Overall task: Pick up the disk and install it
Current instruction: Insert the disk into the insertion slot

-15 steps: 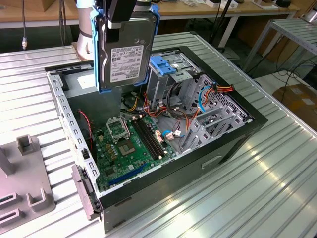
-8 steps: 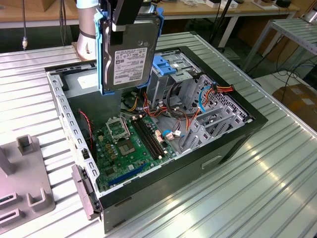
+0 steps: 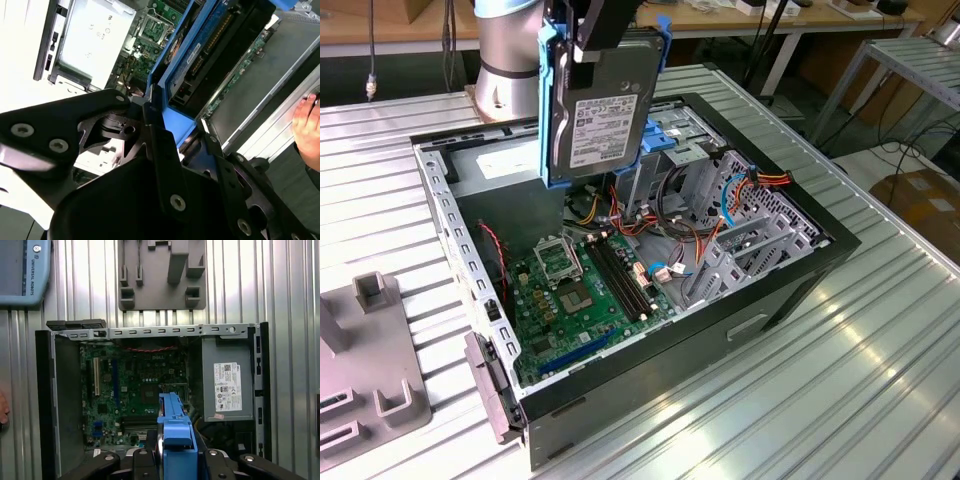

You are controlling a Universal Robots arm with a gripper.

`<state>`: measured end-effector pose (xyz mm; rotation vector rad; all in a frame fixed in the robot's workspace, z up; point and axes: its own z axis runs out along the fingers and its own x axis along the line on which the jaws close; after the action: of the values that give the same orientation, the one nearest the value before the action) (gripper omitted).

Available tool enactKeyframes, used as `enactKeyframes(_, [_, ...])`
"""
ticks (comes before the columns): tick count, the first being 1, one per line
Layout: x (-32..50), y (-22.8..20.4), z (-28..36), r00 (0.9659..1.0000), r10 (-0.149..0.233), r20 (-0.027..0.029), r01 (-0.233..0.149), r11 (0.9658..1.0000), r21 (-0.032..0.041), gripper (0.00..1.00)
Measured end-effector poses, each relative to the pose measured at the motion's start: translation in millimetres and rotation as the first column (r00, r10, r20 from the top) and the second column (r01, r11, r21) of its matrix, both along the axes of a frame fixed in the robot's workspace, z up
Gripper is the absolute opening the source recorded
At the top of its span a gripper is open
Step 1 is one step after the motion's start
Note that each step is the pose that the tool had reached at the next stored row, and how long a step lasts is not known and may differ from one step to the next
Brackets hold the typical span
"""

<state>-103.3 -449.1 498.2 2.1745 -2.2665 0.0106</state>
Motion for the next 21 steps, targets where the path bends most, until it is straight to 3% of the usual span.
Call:
enactKeyframes(1, [0.1, -4.4, -0.2, 1.0, 0.0, 0.0, 0.0, 1.0, 0.0, 0.37])
enactKeyframes(7, [0.5, -15.6, -0.9, 1.0, 0.0, 0.0, 0.0, 1.0, 0.0001, 0.37])
enactKeyframes(13, [3.4, -20.9, -1.3, 1.0, 0.0, 0.0, 0.0, 1.0, -0.0002, 0.37])
enactKeyframes(21, [18.7, -24.2, -2.7, 1.0, 0.0, 0.0001, 0.0, 1.0, -0.0002, 0.37])
